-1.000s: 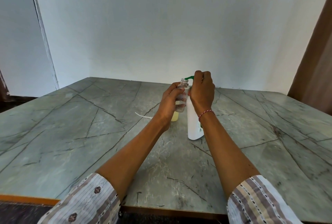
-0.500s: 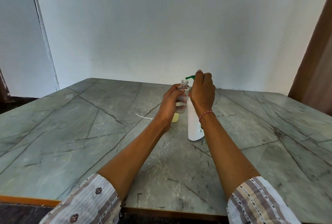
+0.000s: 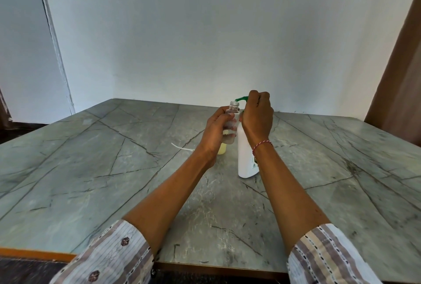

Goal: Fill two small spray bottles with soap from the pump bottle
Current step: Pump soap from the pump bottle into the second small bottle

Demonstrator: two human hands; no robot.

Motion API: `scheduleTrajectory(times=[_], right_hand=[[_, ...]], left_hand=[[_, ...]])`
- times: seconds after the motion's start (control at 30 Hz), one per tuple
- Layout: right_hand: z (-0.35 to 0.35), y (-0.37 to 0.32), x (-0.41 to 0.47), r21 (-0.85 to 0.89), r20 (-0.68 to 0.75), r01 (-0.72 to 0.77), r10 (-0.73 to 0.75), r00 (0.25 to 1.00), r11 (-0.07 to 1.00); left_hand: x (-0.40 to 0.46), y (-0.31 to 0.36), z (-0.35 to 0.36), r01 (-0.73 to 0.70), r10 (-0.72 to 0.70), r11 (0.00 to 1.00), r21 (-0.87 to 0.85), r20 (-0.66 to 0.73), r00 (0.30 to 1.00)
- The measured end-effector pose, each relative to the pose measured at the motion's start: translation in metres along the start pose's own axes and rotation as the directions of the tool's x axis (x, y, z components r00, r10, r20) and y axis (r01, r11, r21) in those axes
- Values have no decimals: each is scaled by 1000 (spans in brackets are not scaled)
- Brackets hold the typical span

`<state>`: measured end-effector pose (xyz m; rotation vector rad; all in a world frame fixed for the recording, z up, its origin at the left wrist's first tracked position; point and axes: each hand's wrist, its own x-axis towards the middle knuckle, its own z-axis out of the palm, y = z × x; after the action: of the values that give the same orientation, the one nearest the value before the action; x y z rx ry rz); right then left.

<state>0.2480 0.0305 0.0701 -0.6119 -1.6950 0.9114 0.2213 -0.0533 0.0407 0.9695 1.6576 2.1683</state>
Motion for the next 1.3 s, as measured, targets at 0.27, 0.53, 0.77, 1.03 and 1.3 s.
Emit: scheduleTrajectory(times=[0.27,0.53,0.77,1.03,1.3], right_hand=[[-4,3,1,-77,68,46,-41,997,996],[1,-1,1,31,24,-10,10,1000,999],[-1,2,1,-32,52,14,-13,999,999],[-3,4,3,-46,96,43,-39,995,998],[2,-1,2,45,27,-8,7,1000,999]], left_hand=[[-1,1,0,-18,18,1000,7,-5,1000],[-1,2,-1,-16,16,1000,16,6,1000],[-1,3,0,-8,8,1000,29,4,1000],[-1,2,-1,-22,22,999,24,-3,1000],[-1,4,-1,-20,21,999,30,-5,1000]])
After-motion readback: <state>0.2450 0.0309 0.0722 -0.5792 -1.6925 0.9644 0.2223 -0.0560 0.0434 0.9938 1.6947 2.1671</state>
